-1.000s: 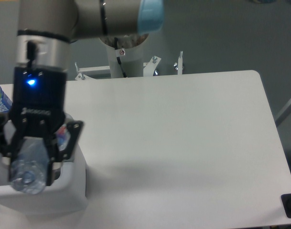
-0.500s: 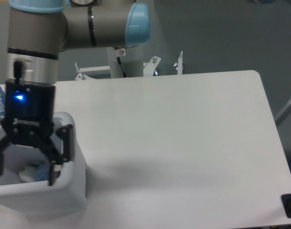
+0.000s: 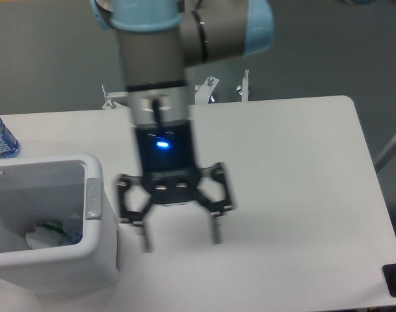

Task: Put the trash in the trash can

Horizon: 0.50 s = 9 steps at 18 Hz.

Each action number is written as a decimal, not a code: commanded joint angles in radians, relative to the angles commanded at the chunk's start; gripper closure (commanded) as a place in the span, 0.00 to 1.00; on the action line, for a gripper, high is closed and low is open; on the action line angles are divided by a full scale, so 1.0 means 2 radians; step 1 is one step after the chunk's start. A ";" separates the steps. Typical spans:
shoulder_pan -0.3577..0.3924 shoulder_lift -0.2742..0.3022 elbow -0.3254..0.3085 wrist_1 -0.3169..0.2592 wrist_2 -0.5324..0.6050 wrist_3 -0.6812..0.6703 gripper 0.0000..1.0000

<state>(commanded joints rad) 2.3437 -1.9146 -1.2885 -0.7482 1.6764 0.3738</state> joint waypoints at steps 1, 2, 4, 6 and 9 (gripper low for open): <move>0.008 0.005 -0.001 -0.030 0.005 0.031 0.00; 0.021 0.008 -0.001 -0.067 0.008 0.070 0.00; 0.047 0.022 -0.001 -0.129 0.008 0.149 0.00; 0.067 0.031 -0.004 -0.158 0.006 0.194 0.00; 0.081 0.041 -0.008 -0.161 0.002 0.199 0.00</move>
<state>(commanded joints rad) 2.5064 -1.8332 -1.3054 -1.0707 1.6797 0.7716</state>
